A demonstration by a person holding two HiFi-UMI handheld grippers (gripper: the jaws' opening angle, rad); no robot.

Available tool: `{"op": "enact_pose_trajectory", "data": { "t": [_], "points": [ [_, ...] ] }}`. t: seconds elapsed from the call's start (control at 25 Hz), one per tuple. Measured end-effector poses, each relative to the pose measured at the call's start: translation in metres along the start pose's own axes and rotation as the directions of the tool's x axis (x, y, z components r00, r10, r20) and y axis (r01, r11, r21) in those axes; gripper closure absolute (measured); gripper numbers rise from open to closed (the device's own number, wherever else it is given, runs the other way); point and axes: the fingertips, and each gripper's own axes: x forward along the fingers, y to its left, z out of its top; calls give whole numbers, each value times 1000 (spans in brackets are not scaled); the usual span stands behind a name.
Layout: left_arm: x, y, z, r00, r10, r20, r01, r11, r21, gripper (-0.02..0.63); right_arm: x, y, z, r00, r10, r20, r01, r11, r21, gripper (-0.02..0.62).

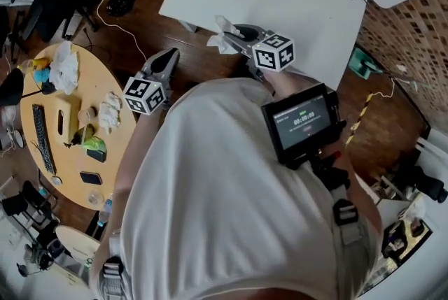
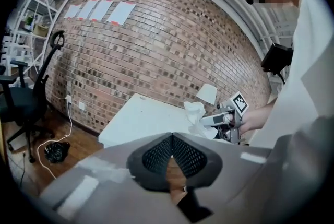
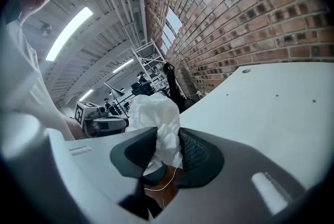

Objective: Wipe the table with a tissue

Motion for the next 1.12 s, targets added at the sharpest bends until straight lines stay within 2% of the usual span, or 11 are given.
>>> {"op": "enact_pose_trajectory", "data": {
  "t": [0.16, 0.32, 0.56, 0.8, 1.0, 1.12],
  "points": [
    [54, -16, 24, 999, -42, 9, 42, 999, 21, 600, -36, -38, 8, 998, -51, 41, 50, 998, 25, 472],
    [107, -41, 24, 991, -125, -44, 127, 991, 43, 600, -77, -80, 9, 988, -128, 88, 122, 990, 67, 472],
    [185, -83, 34, 963, -219, -154, 233, 969, 78, 601, -150, -153, 5, 957, -260, 129, 240, 959, 154, 472],
    [259, -131, 49, 937, -269, -222, 300, 946, 120, 601, -222, -218, -13, 925, -354, 139, 321, 923, 214, 472],
    [287, -157, 38, 907, -308, -287, 357, 924, 135, 600, -261, -250, -36, 876, -461, 140, 421, 874, 243, 471],
    [286, -166, 30, 887, -330, -324, 392, 908, 146, 600, -284, -267, -51, 816, -567, 108, 533, 812, 238, 471]
  ]
}}
